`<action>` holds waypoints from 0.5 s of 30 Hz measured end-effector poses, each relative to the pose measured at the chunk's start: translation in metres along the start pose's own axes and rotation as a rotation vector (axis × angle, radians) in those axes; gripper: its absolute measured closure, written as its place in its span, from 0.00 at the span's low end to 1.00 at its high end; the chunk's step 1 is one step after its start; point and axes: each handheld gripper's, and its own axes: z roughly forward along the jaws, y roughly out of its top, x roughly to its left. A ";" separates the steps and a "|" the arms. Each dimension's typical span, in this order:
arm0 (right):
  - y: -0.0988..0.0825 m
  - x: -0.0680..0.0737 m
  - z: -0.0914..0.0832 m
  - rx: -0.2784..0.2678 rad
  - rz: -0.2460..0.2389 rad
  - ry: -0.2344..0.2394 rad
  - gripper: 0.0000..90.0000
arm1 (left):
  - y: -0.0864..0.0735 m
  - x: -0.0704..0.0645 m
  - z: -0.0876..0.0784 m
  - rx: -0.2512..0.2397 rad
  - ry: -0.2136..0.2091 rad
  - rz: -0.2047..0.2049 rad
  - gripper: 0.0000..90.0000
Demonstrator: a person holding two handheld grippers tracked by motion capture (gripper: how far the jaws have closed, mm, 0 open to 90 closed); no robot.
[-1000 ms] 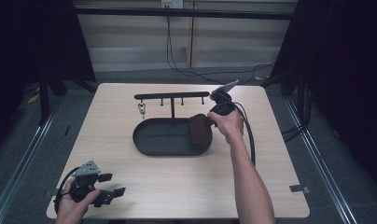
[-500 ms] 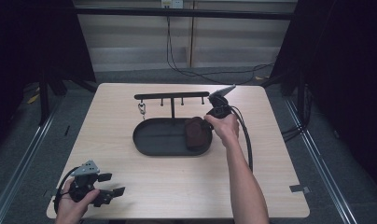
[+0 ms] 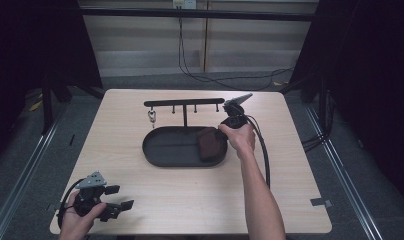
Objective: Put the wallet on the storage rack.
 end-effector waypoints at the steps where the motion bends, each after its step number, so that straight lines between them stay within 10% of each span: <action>1: 0.000 -0.001 -0.001 -0.007 0.007 0.004 0.84 | 0.000 0.000 0.000 -0.001 0.001 0.000 0.21; 15: -0.009 -0.006 -0.014 -0.066 -0.016 0.006 0.71 | 0.000 0.000 0.000 0.001 0.009 -0.005 0.21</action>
